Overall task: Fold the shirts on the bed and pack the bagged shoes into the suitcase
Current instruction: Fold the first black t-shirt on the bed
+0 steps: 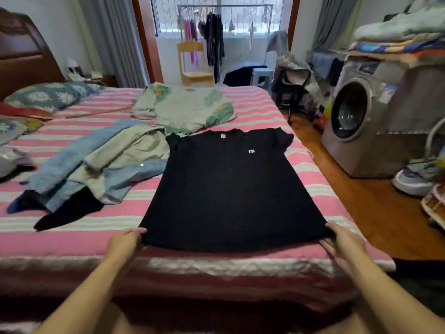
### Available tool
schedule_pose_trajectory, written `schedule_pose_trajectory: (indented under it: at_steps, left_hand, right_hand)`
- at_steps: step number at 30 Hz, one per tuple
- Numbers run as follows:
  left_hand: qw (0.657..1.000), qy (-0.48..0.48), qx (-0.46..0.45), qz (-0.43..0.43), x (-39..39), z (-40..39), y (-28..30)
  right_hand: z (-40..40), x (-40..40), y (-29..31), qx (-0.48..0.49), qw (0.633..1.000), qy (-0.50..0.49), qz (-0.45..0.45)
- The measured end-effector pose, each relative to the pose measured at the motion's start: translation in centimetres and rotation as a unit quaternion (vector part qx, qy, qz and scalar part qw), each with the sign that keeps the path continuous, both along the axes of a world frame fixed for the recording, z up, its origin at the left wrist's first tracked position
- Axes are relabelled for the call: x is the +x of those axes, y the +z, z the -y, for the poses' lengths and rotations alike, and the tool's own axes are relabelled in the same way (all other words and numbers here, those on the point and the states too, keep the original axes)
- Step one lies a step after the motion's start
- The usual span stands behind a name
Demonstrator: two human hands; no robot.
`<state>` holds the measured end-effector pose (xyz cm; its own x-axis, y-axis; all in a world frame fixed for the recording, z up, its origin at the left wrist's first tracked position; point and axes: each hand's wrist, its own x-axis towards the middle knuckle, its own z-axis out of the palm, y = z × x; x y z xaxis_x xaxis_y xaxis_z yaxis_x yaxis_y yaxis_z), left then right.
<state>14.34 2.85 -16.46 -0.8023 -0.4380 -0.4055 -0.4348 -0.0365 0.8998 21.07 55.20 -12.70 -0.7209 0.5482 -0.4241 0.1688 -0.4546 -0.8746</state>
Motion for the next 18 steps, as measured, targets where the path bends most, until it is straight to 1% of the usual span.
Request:
schedule_pose_trajectory:
  at_steps: [2, 4, 7, 9, 12, 15, 17, 18]
  left_hand:
    - [0.999, 0.034, 0.038, 0.004, 0.0, -0.2, 0.4]
    - [1.000, 0.022, 0.006, -0.002, -0.4, 0.0, 1.0]
    - [0.999, -0.007, -0.032, -0.007, -0.5, 0.3, 0.5]
    - [0.999, -0.015, -0.045, 0.017, -0.6, 0.5, 0.0]
    - [0.997, -0.021, -0.030, 0.063, -0.8, 0.7, -0.8]
    - [0.995, -0.033, -0.038, 0.088, -1.5, 0.7, -1.5]
    - [0.993, -0.048, -0.058, 0.086, -1.9, 0.7, -1.7]
    - [0.994, -0.043, -0.069, 0.074, -2.3, 0.8, -1.8]
  right_hand:
    - [-0.5, -0.9, -1.7, 0.019, 1.000, -0.005, 0.020]
    - [-1.3, -1.8, -2.6, 0.030, 0.998, 0.000, 0.052]
    - [-2.2, -2.6, -3.1, 0.057, 0.992, 0.038, 0.110]
    - [-2.2, -3.0, -2.5, 0.071, 0.986, 0.067, 0.135]
    - [-2.1, -3.6, -1.3, 0.109, 0.973, 0.097, 0.179]
    - [-2.0, -4.0, -0.5, 0.094, 0.961, 0.122, 0.230]
    - [-1.7, -4.3, -0.3, 0.101, 0.964, 0.123, 0.213]
    - [-1.6, -4.6, -0.3, 0.107, 0.973, 0.105, 0.176]
